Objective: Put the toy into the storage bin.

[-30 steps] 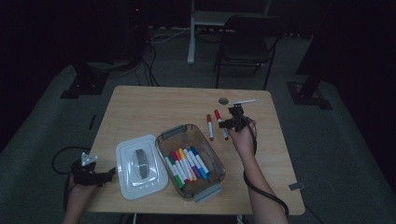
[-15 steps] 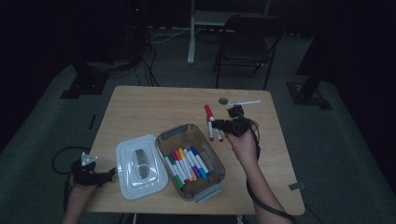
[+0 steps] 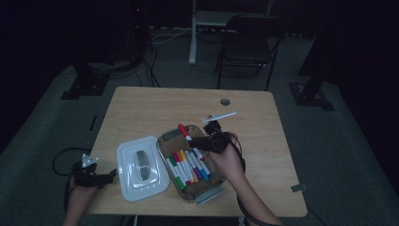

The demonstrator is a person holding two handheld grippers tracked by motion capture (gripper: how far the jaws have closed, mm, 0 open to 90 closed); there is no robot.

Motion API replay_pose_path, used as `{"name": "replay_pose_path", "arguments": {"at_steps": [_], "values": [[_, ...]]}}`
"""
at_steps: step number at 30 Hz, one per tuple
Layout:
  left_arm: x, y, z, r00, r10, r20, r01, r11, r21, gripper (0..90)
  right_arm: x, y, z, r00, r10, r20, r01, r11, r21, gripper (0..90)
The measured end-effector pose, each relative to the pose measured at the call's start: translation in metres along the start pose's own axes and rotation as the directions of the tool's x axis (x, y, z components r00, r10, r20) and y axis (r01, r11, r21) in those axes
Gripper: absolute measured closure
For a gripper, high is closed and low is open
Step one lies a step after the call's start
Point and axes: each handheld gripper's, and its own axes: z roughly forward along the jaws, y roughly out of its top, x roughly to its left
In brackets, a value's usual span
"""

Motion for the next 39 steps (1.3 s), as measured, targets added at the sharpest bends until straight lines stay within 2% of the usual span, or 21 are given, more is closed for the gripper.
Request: {"name": "replay_pose_path", "arguments": {"at_steps": [5, 6, 7, 12, 15, 18, 20, 21, 24, 27, 28, 29, 30, 32, 33, 34, 39], "values": [[0.0, 0.0, 0.0, 1.0, 0.0, 0.0, 0.0, 1.0, -0.001, 0.5, 0.008, -0.004, 0.011, 0.9998, -0.008, -0.019, 0.009, 1.0, 0.028, 76.9], [0.0, 0.0, 0.0, 1.0, 0.0, 0.0, 0.0, 1.0, 0.001, 0.5, 0.012, -0.006, 0.015, 0.9996, -0.013, -0.024, 0.014, 0.999, 0.04, 76.9], [0.0, 0.0, 0.0, 1.0, 0.0, 0.0, 0.0, 1.0, 0.001, 0.5, 0.019, -0.009, 0.026, 0.9992, -0.025, -0.031, 0.027, 0.997, 0.073, 76.9], [0.0, 0.0, 0.0, 1.0, 0.0, 0.0, 0.0, 1.0, 0.001, 0.5, 0.026, -0.012, 0.041, 0.9987, -0.034, -0.038, 0.038, 0.993, 0.115, 76.9], [0.0, 0.0, 0.0, 1.0, 0.0, 0.0, 0.0, 1.0, 0.001, 0.5, 0.03, -0.015, 0.054, 0.9986, -0.042, -0.034, 0.046, 0.988, 0.149, 76.9], [0.0, 0.0, 0.0, 1.0, -0.001, 0.0, 0.001, 1.0, 0.0, 0.5, 0.033, -0.018, 0.065, 0.9979, -0.052, -0.038, 0.058, 0.979, 0.196, 76.9], [0.0, 0.0, 0.0, 1.0, 0.0, 0.0, 0.0, 1.0, 0.0, 0.5, 0.034, -0.02, 0.073, 0.997, -0.067, -0.037, 0.074, 0.967, 0.245, 76.9], [0.0, 0.0, 0.0, 1.0, 0.0, 0.0, 0.0, 1.0, 0.0, 0.5, 0.034, -0.02, 0.073, 0.997, -0.067, -0.037, 0.074, 0.967, 0.245, 76.9], [0.0, 0.0, 0.0, 1.0, 0.0, 0.0, 0.0, 1.0, -0.001, 0.5, 0.034, -0.021, 0.08, 0.9962, -0.079, -0.037, 0.087, 0.954, 0.286, 76.8], [0.0, 0.0, 0.0, 1.0, 0.0, 0.0, 0.0, 1.0, 0.0, 0.5, 0.034, -0.022, 0.089, 0.9956, -0.084, -0.043, 0.093, 0.937, 0.336, 76.6], [0.0, 0.0, 0.0, 1.0, 0.001, 0.0, -0.001, 1.0, 0.001, 0.5, 0.034, -0.023, 0.093, 0.9946, -0.093, -0.048, 0.104, 0.926, 0.362, 76.6], [0.0, 0.0, 0.0, 1.0, 0.0, 0.0, 0.0, 1.0, -0.001, 0.5, 0.033, -0.023, 0.096, 0.9944, -0.092, -0.051, 0.105, 0.923, 0.369, 76.6], [0.0, 0.0, 0.0, 1.0, 0.0, 0.0, 0.0, 1.0, 0.0, 0.5, 0.034, -0.023, 0.101, 0.9934, -0.103, -0.05, 0.115, 0.914, 0.39, 76.5], [0.0, 0.0, 0.0, 1.0, 0.0, 0.0, 0.0, 1.0, 0.0, 0.5, 0.033, -0.023, 0.103, 0.9936, -0.101, -0.049, 0.112, 0.911, 0.397, 76.3], [0.0, 0.0, 0.0, 1.0, 0.002, 0.0, -0.002, 1.0, 0.001, 0.5, 0.032, -0.022, 0.106, 0.9939, -0.101, -0.045, 0.111, 0.902, 0.418, 76.1], [0.0, 0.0, 0.0, 1.0, 0.003, 0.0, -0.003, 1.0, 0.003, 0.5, 0.032, -0.022, 0.106, 0.9939, -0.101, -0.045, 0.111, 0.902, 0.418, 76.1], [0.0, 0.0, 0.0, 1.0, 0.001, 0.001, -0.001, 1.0, 0.001, 0.5, 0.03, -0.021, 0.114, 0.9944, -0.101, -0.031, 0.104, 0.881, 0.461, 75.1]]}}
